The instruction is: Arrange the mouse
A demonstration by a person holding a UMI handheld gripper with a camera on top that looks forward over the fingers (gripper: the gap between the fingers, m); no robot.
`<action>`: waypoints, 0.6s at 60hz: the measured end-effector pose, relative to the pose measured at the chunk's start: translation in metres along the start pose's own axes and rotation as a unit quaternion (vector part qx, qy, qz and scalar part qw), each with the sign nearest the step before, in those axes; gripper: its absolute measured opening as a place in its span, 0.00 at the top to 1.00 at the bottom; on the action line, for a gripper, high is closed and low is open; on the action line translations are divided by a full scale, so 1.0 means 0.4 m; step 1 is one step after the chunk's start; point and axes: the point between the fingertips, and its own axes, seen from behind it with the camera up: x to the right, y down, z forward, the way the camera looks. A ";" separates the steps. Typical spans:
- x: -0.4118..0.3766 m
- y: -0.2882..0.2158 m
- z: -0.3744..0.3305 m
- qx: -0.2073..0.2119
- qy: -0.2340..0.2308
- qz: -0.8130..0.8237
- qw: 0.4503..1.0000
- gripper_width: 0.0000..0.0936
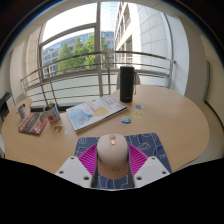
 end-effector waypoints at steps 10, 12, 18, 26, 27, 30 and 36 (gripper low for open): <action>0.051 0.118 0.066 -0.047 0.006 -0.003 0.999 0.49; 0.050 0.130 0.069 -0.054 0.001 0.001 0.999 0.48; 0.059 0.152 0.069 -0.060 -0.001 -0.005 0.998 0.38; 0.059 0.109 0.014 -0.038 0.006 -0.025 0.999 0.11; 0.058 0.106 0.006 -0.037 0.007 -0.026 0.999 0.11; 0.055 0.092 -0.029 -0.031 0.010 -0.028 0.999 0.09; 0.047 0.065 -0.126 -0.018 0.018 -0.033 0.999 0.09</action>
